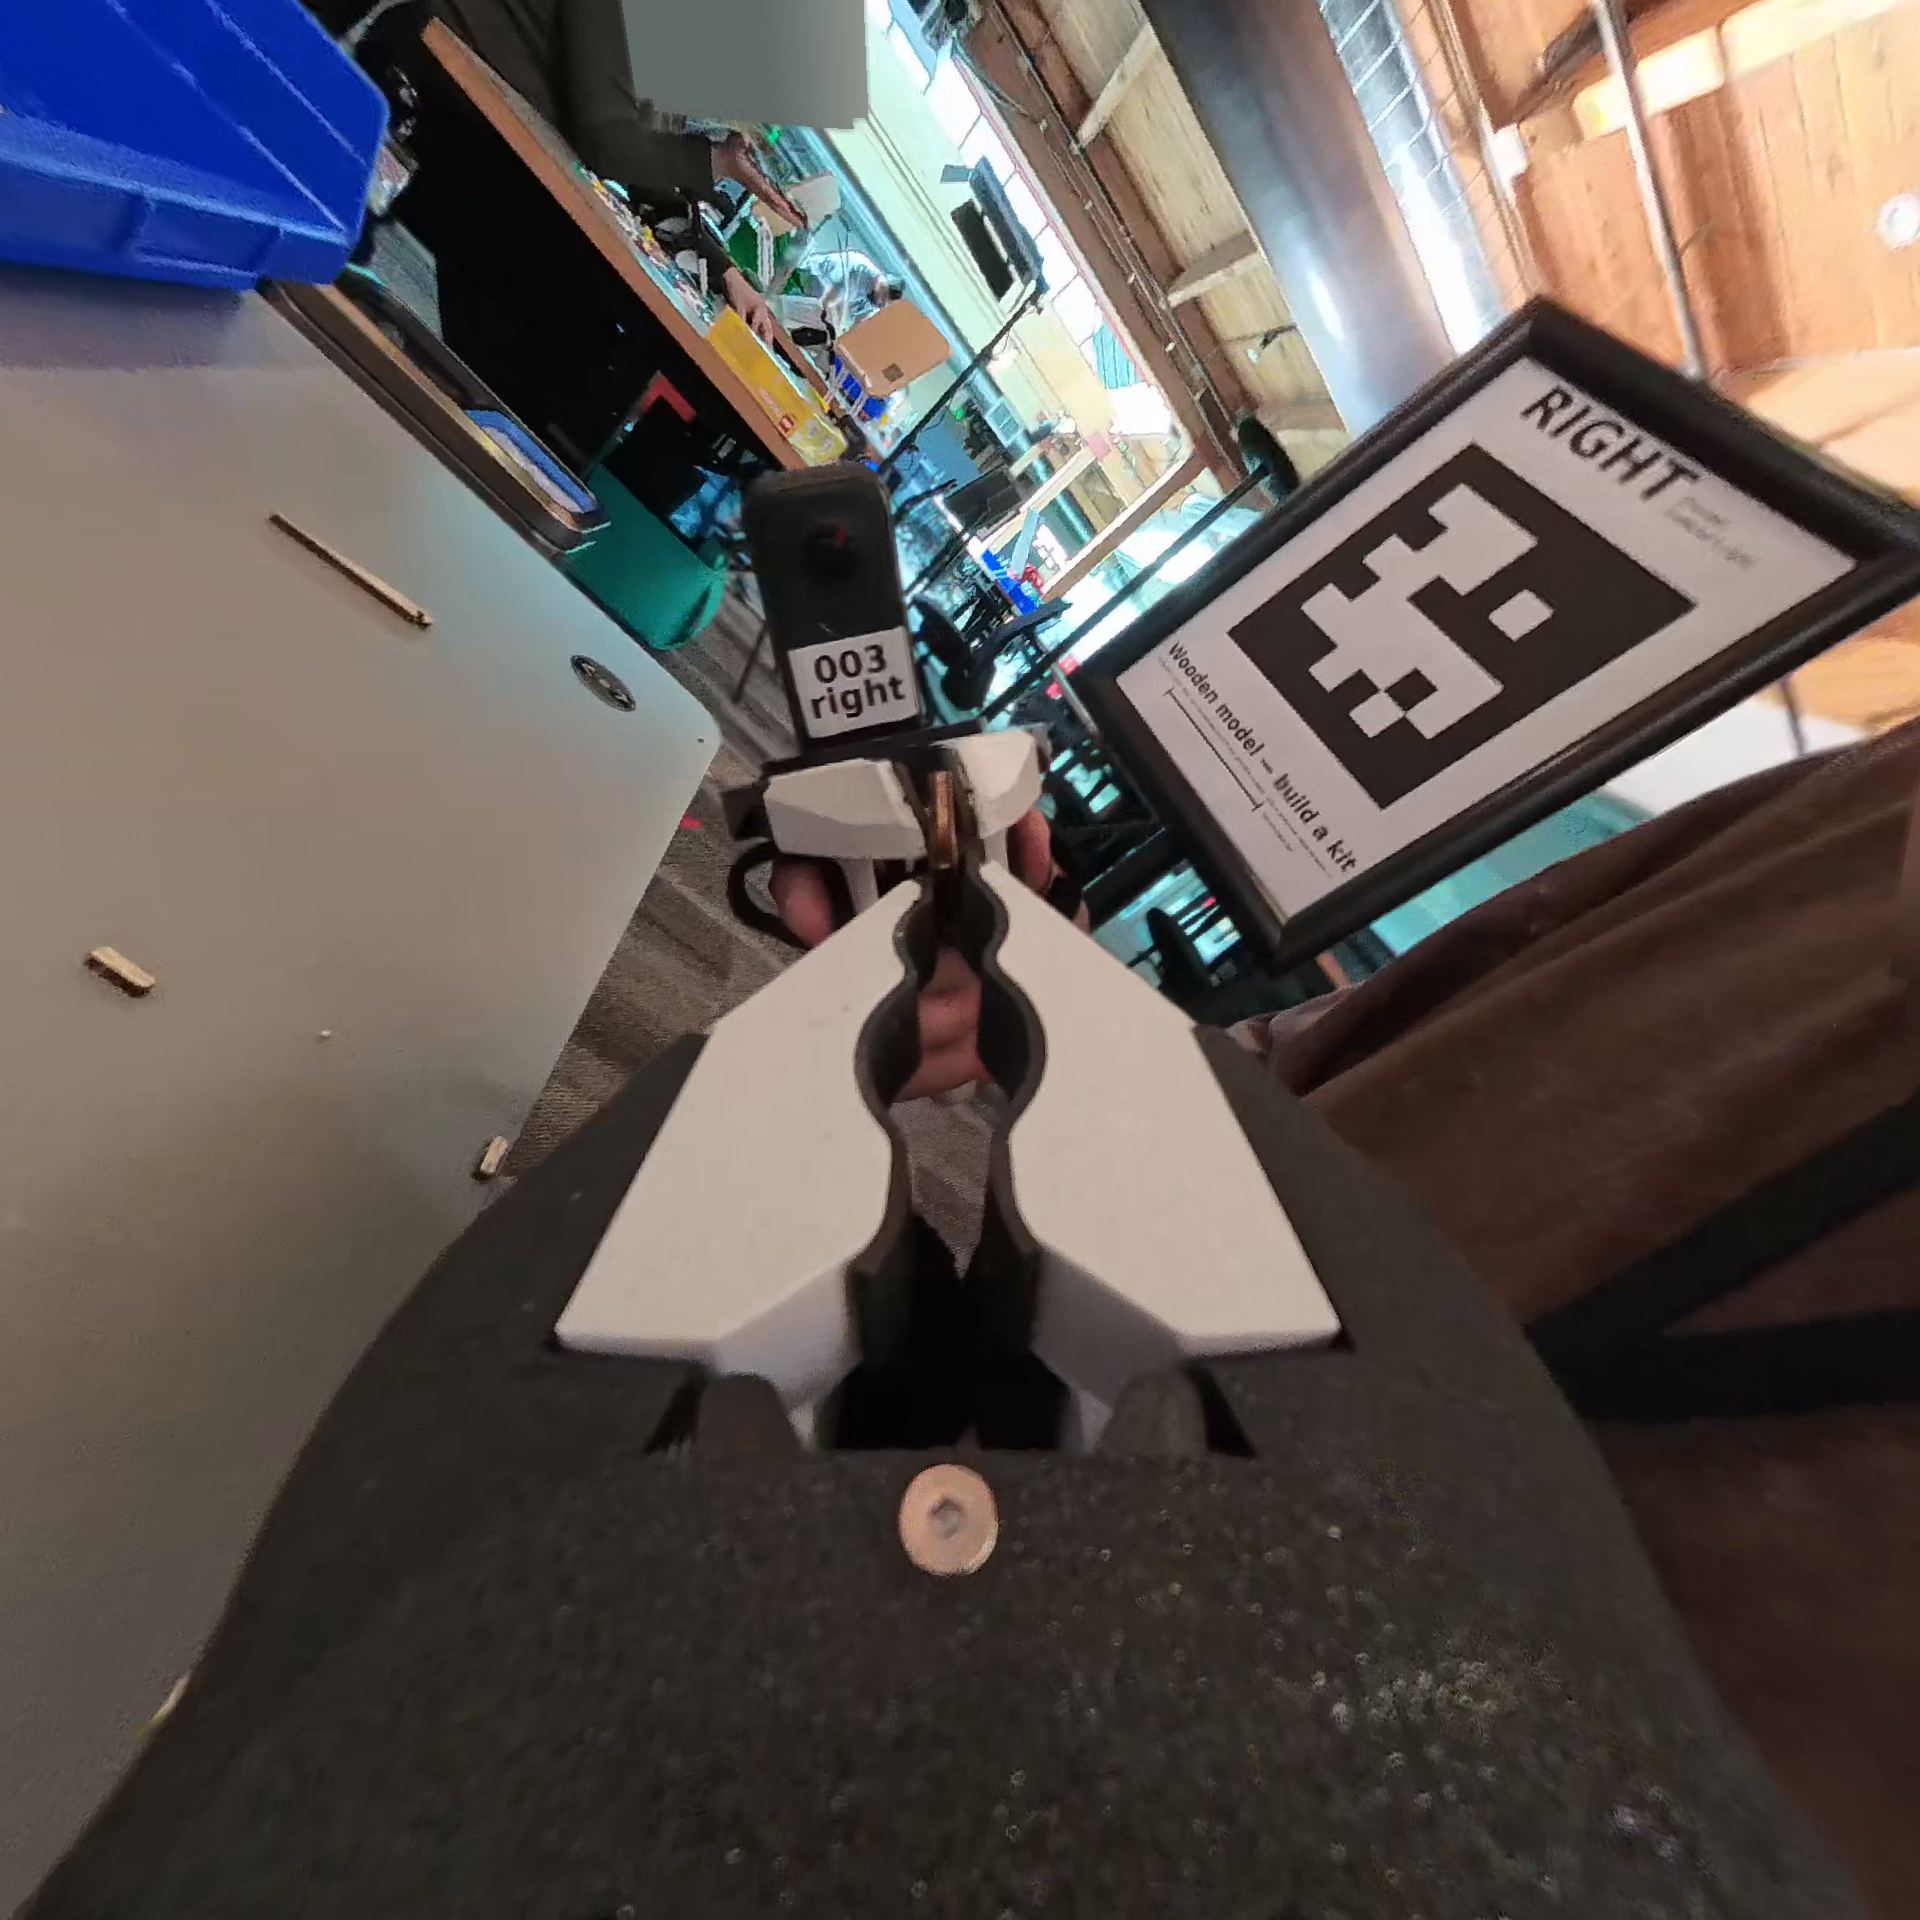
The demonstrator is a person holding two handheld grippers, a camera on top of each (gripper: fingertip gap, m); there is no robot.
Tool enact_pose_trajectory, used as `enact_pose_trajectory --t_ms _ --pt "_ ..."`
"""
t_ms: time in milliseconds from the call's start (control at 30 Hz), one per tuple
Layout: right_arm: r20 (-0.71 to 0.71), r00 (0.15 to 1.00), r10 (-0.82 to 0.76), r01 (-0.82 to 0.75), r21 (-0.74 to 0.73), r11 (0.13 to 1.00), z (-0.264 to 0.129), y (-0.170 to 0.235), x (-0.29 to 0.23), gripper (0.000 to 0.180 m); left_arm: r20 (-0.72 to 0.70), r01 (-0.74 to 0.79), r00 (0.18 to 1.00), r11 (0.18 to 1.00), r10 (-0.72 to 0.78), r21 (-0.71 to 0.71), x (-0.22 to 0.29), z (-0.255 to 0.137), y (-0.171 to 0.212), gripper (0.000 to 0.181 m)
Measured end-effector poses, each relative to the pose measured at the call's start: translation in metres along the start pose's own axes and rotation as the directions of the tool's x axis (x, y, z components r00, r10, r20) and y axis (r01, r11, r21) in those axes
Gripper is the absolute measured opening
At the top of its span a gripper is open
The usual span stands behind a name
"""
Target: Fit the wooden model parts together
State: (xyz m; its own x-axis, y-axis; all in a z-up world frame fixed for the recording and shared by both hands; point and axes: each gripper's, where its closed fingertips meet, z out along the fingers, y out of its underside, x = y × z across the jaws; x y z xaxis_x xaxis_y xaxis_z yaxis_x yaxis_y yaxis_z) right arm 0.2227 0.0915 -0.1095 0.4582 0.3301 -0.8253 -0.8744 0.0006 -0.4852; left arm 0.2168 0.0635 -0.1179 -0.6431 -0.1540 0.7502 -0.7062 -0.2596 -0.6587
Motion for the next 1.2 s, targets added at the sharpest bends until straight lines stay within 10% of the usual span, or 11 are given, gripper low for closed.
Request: enact_pose_trajectory --t_ms 333,567,667,1200 --pt "0.088 0.981 -0.171 0.186 -0.204 0.961 0.026 0.038 -0.028 0.004 0.012 -0.28 0.958 0.949 0.285 -0.147 0.034 -0.033 0.021 0.001" --pt "0.231 0.601 -0.765 0.788 -0.33 0.52 0.037 0.091 -0.06 0.002 -0.055 -0.786 0.583 0.545 0.811 -0.291 0.069 -0.055 0.057 0.001" --pt "0.296 0.625 -0.722 0.767 -0.401 0.5 0.042 0.115 -0.063 0.006 -0.106 -0.828 0.522 0.473 0.846 -0.299 0.075 -0.067 0.076 0.001" --pt "0.331 0.718 -0.613 0.696 -0.36 0.621 0.057 0.113 -0.059 0.003 -0.185 -0.705 0.707 0.665 0.682 -0.244 0.076 -0.085 0.077 0.001"
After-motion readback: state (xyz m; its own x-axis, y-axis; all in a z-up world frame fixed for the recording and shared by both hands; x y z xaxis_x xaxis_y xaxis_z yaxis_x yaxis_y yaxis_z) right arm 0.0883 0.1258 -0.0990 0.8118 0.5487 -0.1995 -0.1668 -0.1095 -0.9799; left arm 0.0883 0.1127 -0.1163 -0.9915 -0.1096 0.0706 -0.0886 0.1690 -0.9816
